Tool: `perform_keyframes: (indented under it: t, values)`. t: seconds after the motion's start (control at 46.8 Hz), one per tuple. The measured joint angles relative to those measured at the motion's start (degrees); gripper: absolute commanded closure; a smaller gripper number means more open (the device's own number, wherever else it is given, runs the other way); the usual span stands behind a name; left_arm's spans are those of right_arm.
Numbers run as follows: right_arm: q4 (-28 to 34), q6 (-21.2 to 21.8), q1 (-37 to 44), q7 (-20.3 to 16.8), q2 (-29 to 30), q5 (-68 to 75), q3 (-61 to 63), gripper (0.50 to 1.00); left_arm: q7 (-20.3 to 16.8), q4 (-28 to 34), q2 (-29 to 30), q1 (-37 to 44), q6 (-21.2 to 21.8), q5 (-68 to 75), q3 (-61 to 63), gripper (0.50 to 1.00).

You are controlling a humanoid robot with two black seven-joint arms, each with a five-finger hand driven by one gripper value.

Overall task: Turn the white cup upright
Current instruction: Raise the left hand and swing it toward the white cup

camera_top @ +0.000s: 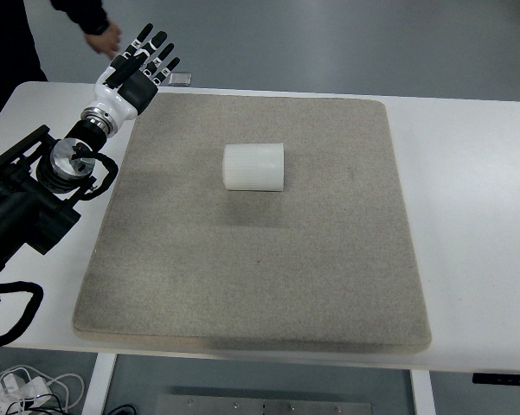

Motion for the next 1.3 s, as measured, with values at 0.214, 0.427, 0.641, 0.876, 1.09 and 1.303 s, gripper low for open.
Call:
perform_keyframes:
  t: [0.214, 0.427, 0.641, 0.876, 1.09, 1.303]
  values:
    - [0.0, 0.0, 0.0, 0.0, 0.0, 0.0, 0.0, 0.548, 0.0, 0.0, 0.0, 0.0, -0.6, -0.2, 0.0, 0.506]
    - [0.0, 0.0, 0.0, 0.0, 0.0, 0.0, 0.0, 0.548, 0.1, 0.4, 0.9, -1.2, -0.6, -0.6, 0.4, 0.506]
    - [0.0, 0.0, 0.0, 0.0, 0.0, 0.0, 0.0, 0.548, 0.2, 0.3, 1.7, -2.3, -3.0, -1.4, -0.1, 0.508]
    - [0.0, 0.0, 0.0, 0.0, 0.0, 0.0, 0.0, 0.548, 0.3, 0.5, 1.2, -4.3, -5.5, 1.3, 1.4, 0.508]
    - [0.0, 0.0, 0.0, 0.0, 0.0, 0.0, 0.0, 0.548, 0.0, -1.1, 1.4, -4.2, -5.7, 13.2, 4.2, 0.510]
    - [0.0, 0.0, 0.0, 0.0, 0.0, 0.0, 0.0, 0.548, 0.0, -9.3, 5.1, -4.0, -5.9, 22.0, 4.7, 0.510]
